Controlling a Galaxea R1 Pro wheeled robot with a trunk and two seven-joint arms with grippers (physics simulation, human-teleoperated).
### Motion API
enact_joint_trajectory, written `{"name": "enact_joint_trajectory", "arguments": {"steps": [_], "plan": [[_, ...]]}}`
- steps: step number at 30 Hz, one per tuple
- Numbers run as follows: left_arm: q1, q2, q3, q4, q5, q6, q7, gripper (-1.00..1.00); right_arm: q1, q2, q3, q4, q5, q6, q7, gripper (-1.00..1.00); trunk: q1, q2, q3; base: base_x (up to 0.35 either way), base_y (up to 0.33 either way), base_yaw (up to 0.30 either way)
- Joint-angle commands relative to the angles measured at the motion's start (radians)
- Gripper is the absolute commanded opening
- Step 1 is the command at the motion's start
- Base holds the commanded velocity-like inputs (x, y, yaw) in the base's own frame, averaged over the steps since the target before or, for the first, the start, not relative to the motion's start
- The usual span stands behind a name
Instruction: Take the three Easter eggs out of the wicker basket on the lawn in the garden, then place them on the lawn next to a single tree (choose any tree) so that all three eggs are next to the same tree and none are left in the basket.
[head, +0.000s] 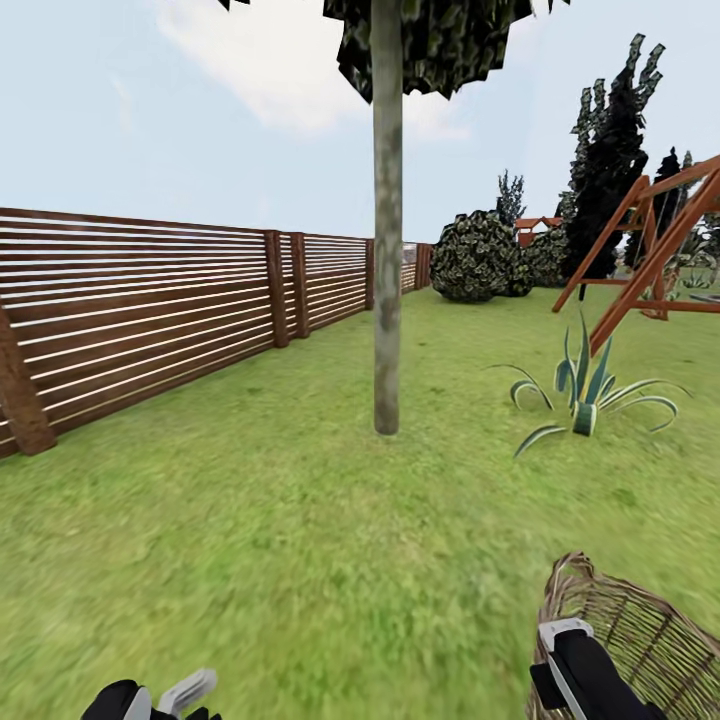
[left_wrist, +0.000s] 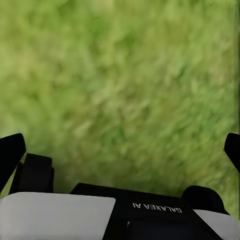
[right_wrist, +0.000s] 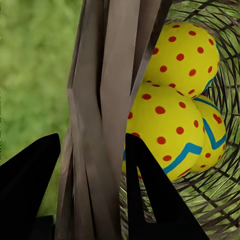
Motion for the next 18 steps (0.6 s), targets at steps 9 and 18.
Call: {"name": "enact_joint_trajectory", "arguments": {"steps": [9, 18], "plan": [[-0.001, 0.0, 0.003, -0.001, -0.004, 0.005, -0.005, 1.0, -0.001, -0.001, 0.003, -0.001, 0.02, 0.006, 0.0, -1.0, 0.0, 0.0, -0.001, 0.34, 0.0, 0.0], [-0.001, 0.0, 0.003, -0.001, -0.004, 0.005, -0.005, 1.0, -0.001, -0.001, 0.003, -0.001, 0.02, 0.006, 0.0, -1.0, 0.0, 0.0, -0.001, 0.34, 0.004, 0.0]]}}
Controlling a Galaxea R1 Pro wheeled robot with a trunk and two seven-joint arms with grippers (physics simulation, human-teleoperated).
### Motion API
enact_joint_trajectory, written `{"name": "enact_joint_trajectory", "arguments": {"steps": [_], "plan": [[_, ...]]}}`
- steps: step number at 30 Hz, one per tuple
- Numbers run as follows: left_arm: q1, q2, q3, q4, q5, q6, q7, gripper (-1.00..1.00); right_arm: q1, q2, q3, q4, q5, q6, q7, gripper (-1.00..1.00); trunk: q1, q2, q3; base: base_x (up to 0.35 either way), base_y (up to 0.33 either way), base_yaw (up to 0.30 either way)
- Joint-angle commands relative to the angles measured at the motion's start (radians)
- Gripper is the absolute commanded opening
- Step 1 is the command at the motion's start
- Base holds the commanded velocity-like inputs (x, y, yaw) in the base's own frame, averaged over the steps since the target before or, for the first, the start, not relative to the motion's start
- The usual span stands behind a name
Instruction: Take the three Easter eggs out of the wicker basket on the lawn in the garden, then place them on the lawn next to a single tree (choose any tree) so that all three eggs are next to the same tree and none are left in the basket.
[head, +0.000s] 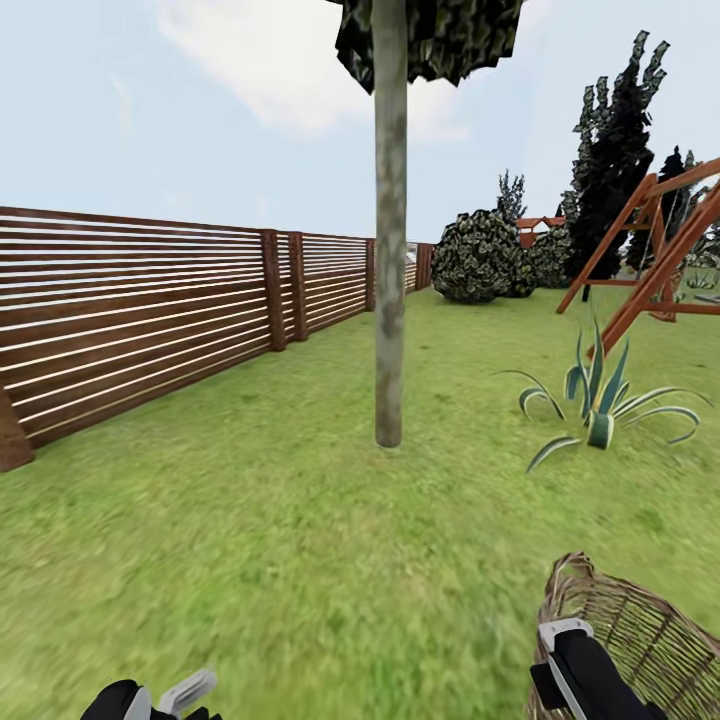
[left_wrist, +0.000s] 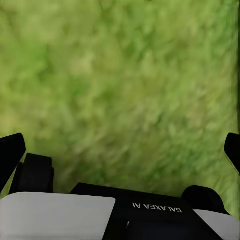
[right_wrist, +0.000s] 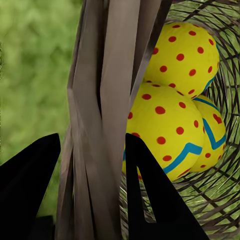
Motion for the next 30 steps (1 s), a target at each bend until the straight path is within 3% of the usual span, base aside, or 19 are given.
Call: {"name": "enact_joint_trajectory", "arguments": {"steps": [1, 13, 30], "plan": [[-0.001, 0.0, 0.003, -0.001, -0.004, 0.005, -0.005, 1.0, -0.001, -0.001, 0.003, -0.001, 0.019, 0.006, 0.0, -1.0, 0.0, 0.0, -0.001, 0.327, 0.135, 0.0], [-0.001, 0.0, 0.003, -0.001, -0.004, 0.005, -0.005, 1.0, -0.001, -0.001, 0.003, -0.001, 0.019, 0.006, 0.0, -1.0, 0.0, 0.0, -0.001, 0.293, 0.215, 0.0], [-0.001, -0.002, 0.003, -0.001, -0.004, 0.003, -0.005, 1.0, -0.001, -0.001, 0.003, -0.001, 0.019, 0.006, 0.002, -1.0, 0.0, 0.0, -0.001, 0.325, 0.125, 0.0]]}}
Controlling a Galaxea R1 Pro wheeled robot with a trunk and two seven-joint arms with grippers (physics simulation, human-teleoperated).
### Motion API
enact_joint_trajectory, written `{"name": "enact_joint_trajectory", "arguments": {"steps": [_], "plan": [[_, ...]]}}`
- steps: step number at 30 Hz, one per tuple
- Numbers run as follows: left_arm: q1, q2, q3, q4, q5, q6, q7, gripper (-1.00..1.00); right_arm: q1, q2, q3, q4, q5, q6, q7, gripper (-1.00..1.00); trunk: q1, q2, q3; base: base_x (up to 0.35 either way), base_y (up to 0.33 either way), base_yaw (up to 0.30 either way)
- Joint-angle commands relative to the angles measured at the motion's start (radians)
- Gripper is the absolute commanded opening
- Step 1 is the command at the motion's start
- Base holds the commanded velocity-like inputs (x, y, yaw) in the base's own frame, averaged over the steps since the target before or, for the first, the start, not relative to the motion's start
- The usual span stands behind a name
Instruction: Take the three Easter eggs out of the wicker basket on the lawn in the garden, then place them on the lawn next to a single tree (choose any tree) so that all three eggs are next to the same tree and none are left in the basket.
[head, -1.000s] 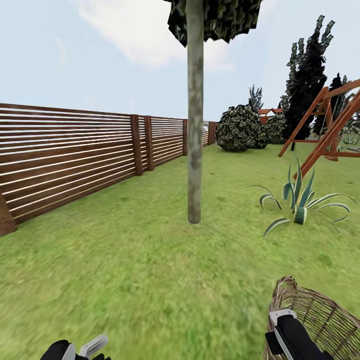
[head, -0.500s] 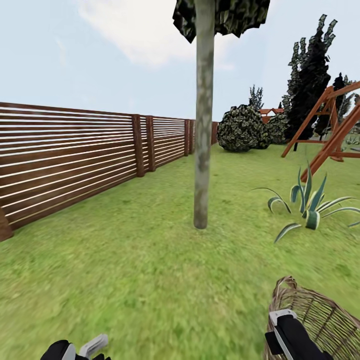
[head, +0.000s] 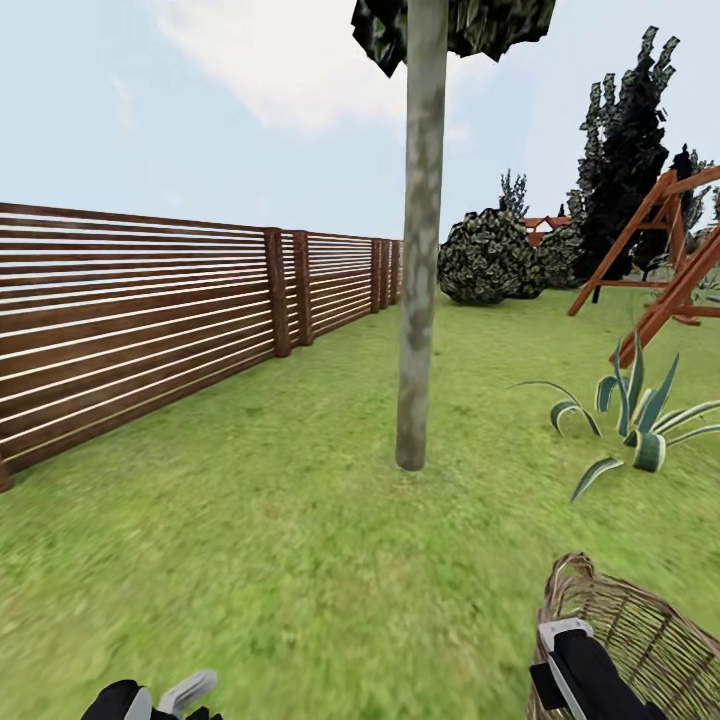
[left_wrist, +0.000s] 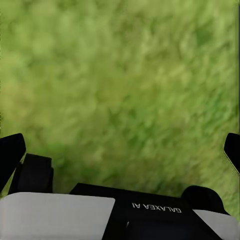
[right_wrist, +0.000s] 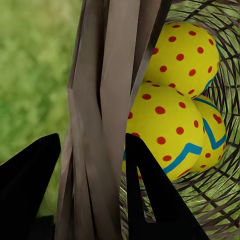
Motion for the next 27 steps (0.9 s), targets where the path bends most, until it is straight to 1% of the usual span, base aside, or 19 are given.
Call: {"name": "enact_joint_trajectory", "arguments": {"steps": [1, 7, 10, 15, 23, 27], "plan": [[-0.001, 0.0, 0.003, -0.001, -0.004, 0.005, -0.005, 1.0, -0.001, -0.002, 0.003, -0.001, 0.02, 0.006, 0.0, -1.0, 0.0, 0.0, -0.001, 0.334, 0.094, 0.0], [-0.001, 0.0, 0.002, -0.001, -0.004, 0.004, -0.005, 1.0, -0.001, -0.001, 0.003, -0.002, 0.02, 0.006, 0.0, -1.0, 0.0, 0.0, -0.001, 0.34, 0.032, 0.0], [-0.001, -0.006, 0.001, -0.001, -0.004, 0.004, -0.005, 1.0, -0.001, -0.001, 0.003, -0.002, 0.02, 0.006, 0.0, -1.0, 0.0, 0.0, -0.001, 0.342, 0.0, 0.0], [-0.001, -0.007, 0.001, 0.0, -0.004, 0.002, -0.005, 1.0, -0.001, -0.001, 0.003, -0.001, 0.02, 0.006, 0.0, -1.0, 0.0, 0.0, -0.001, 0.341, 0.006, 0.0], [-0.001, -0.008, 0.001, 0.001, -0.004, 0.003, -0.005, 1.0, -0.001, -0.001, 0.003, -0.001, 0.02, 0.006, 0.0, -1.0, 0.0, 0.0, -0.001, 0.27, 0.238, -0.262], [-0.001, -0.007, 0.001, 0.001, -0.004, 0.002, -0.005, 1.0, -0.001, -0.001, 0.003, -0.001, 0.02, 0.006, 0.0, -1.0, 0.0, 0.0, -0.001, 0.294, 0.2, -0.029]]}}
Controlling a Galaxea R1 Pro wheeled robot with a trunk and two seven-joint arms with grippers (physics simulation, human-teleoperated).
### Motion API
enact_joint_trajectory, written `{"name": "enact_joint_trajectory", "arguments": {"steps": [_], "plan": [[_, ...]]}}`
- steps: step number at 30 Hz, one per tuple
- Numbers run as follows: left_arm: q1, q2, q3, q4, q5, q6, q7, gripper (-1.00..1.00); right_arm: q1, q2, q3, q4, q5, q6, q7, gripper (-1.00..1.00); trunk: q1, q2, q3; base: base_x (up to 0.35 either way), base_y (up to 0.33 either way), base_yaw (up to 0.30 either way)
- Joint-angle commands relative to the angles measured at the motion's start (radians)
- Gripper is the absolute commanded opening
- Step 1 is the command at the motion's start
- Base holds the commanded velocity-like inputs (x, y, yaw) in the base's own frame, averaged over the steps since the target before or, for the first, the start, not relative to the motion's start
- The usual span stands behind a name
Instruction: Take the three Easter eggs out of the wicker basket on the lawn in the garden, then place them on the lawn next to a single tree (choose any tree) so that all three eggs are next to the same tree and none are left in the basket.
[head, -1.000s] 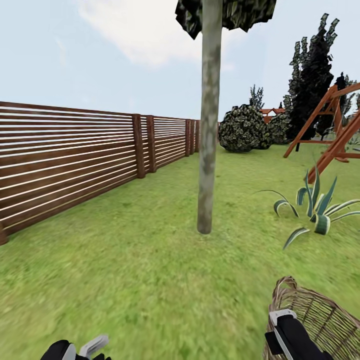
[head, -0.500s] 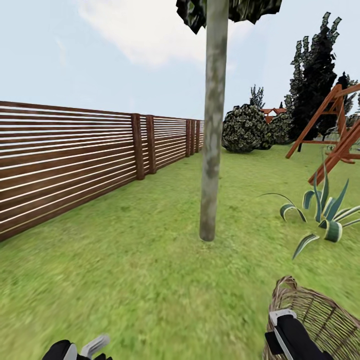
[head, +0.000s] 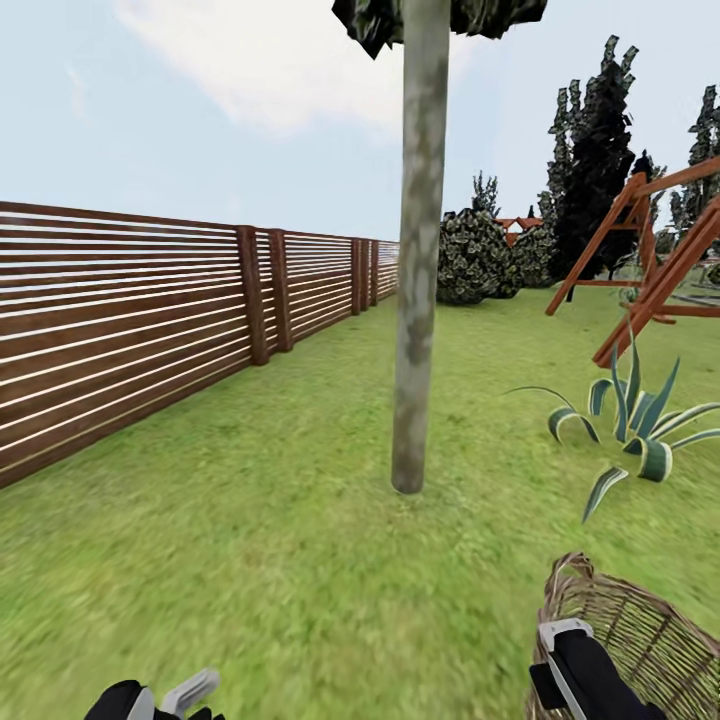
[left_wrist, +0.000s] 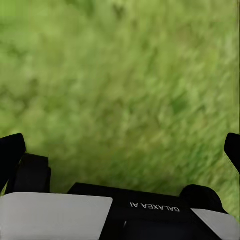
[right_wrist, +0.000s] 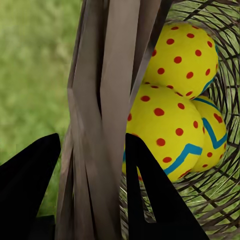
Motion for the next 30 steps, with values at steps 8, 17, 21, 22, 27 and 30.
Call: {"name": "enact_joint_trajectory", "arguments": {"steps": [8, 17, 21, 22, 27, 30], "plan": [[-0.001, 0.0, 0.003, 0.0, -0.004, 0.004, -0.005, 1.0, -0.001, -0.001, 0.003, -0.001, 0.024, 0.006, 0.0, -1.0, 0.0, 0.0, -0.001, 0.319, 0.14, 0.0], [-0.001, -0.002, 0.003, 0.0, -0.004, 0.004, -0.005, 1.0, -0.001, 0.001, 0.003, -0.001, 0.024, 0.005, 0.0, -1.0, 0.0, 0.0, -0.001, 0.329, 0.11, 0.0], [-0.001, -0.008, 0.003, 0.0, -0.004, 0.004, -0.005, 1.0, -0.001, 0.0, 0.003, -0.001, 0.024, 0.005, 0.0, -1.0, 0.0, 0.0, -0.001, 0.332, 0.099, 0.0], [-0.001, -0.008, 0.003, 0.0, -0.004, 0.004, -0.005, 1.0, -0.001, 0.0, 0.003, -0.001, 0.024, 0.005, 0.0, -1.0, 0.0, 0.0, -0.001, 0.332, 0.097, 0.0], [-0.001, -0.009, 0.003, 0.0, -0.004, 0.003, -0.005, 1.0, -0.001, 0.001, 0.003, -0.001, 0.024, 0.005, 0.0, -1.0, 0.0, 0.0, -0.001, 0.333, 0.09, 0.0], [-0.001, -0.009, 0.003, 0.0, -0.004, 0.004, -0.005, 1.0, -0.001, 0.0, 0.003, -0.001, 0.024, 0.006, 0.0, -1.0, 0.0, 0.0, -0.001, 0.333, 0.083, 0.0]]}}
